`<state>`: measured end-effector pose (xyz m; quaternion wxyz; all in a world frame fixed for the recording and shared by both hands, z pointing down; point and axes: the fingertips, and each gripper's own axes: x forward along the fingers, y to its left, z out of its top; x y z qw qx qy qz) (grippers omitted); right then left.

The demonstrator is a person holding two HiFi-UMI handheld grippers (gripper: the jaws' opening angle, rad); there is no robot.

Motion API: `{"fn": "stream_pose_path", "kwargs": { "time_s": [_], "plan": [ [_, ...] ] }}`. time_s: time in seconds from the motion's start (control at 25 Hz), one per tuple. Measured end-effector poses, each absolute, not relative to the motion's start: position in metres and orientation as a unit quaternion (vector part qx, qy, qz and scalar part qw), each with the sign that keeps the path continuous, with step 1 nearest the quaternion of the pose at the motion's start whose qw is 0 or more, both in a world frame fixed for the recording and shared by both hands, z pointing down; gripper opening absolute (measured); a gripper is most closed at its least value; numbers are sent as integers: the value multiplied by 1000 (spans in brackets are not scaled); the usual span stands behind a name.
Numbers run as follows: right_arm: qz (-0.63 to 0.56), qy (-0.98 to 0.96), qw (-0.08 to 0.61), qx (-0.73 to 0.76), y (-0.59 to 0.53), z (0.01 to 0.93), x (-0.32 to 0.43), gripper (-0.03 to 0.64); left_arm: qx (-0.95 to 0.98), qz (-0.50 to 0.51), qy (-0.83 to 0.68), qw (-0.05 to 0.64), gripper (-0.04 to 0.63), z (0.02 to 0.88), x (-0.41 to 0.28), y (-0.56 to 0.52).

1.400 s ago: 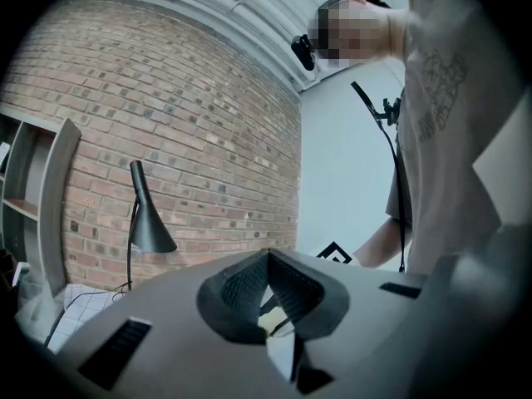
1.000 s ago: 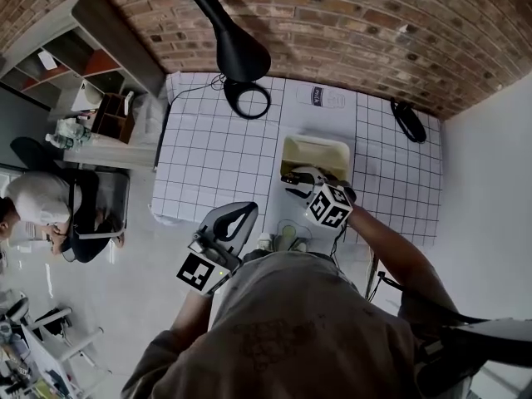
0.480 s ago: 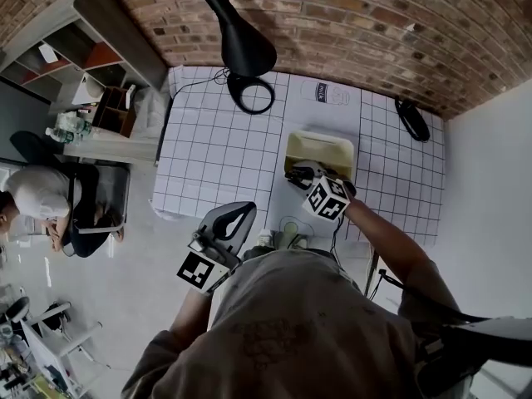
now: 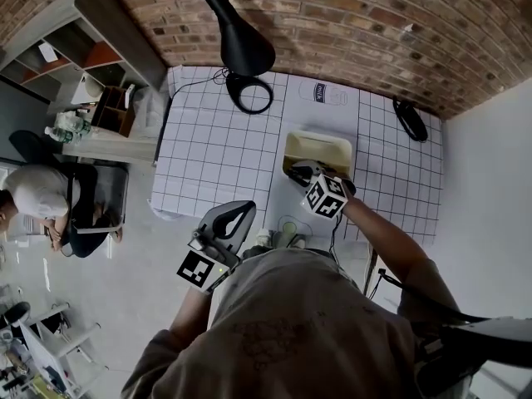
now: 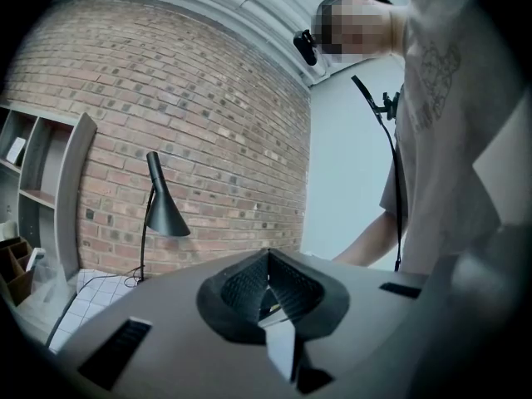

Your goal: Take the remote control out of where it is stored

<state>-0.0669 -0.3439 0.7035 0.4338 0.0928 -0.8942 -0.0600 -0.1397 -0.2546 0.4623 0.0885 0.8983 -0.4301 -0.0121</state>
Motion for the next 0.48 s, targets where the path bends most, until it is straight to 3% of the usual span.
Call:
{"fn": "stream_pose_path", "kwargs": {
  "time_s": [0.48],
  "plan": [
    [-86, -852, 505, 105, -353, 710, -52, 98, 901, -13, -425, 90, 5, 466, -136, -251]
  ]
}}
